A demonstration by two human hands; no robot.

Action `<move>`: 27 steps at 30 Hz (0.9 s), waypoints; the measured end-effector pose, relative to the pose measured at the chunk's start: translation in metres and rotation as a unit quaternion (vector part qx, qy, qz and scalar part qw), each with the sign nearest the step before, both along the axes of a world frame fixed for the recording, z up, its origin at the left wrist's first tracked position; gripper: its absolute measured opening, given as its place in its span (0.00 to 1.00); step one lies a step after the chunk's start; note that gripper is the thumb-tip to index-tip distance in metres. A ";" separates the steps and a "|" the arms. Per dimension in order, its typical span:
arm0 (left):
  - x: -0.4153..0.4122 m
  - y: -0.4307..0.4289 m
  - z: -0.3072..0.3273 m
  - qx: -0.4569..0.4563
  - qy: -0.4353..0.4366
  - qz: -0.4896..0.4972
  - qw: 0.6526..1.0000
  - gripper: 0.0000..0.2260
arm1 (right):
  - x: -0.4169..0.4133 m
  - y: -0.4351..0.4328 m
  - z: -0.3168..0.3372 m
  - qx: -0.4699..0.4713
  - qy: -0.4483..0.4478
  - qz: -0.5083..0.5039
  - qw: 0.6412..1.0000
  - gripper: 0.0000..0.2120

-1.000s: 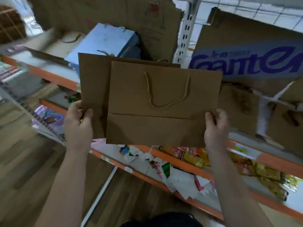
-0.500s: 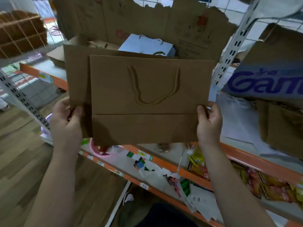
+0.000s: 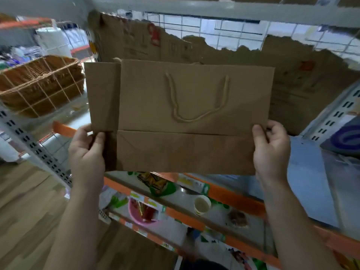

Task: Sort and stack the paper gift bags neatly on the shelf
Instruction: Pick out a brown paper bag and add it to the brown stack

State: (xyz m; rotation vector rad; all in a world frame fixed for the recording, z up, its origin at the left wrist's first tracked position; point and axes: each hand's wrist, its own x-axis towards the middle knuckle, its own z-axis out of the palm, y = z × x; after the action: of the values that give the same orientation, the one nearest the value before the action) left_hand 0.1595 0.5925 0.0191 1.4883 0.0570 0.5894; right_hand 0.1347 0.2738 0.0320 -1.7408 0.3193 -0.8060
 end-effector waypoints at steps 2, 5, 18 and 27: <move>0.021 0.019 -0.003 -0.009 0.012 -0.015 1.000 0.13 | 0.010 0.013 0.002 -0.010 0.004 -0.014 1.000 0.04; 0.057 0.045 -0.005 -0.011 0.015 -0.043 0.999 0.12 | 0.024 0.036 0.007 -0.016 0.006 -0.045 0.999 0.08; 0.233 0.179 -0.021 0.111 0.084 -0.165 0.976 0.08 | 0.085 0.187 -0.013 -0.023 0.071 -0.166 0.983 0.03; 0.296 0.194 -0.055 0.120 0.213 -0.221 0.944 0.12 | 0.086 0.242 -0.047 -0.007 0.128 -0.216 0.968 0.03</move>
State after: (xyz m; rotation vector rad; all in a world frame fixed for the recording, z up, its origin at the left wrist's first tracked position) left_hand 0.4553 0.7866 -0.0361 1.7757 -0.0158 -0.0981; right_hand 0.2212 0.5154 -0.0151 -1.8166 0.8940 -0.8886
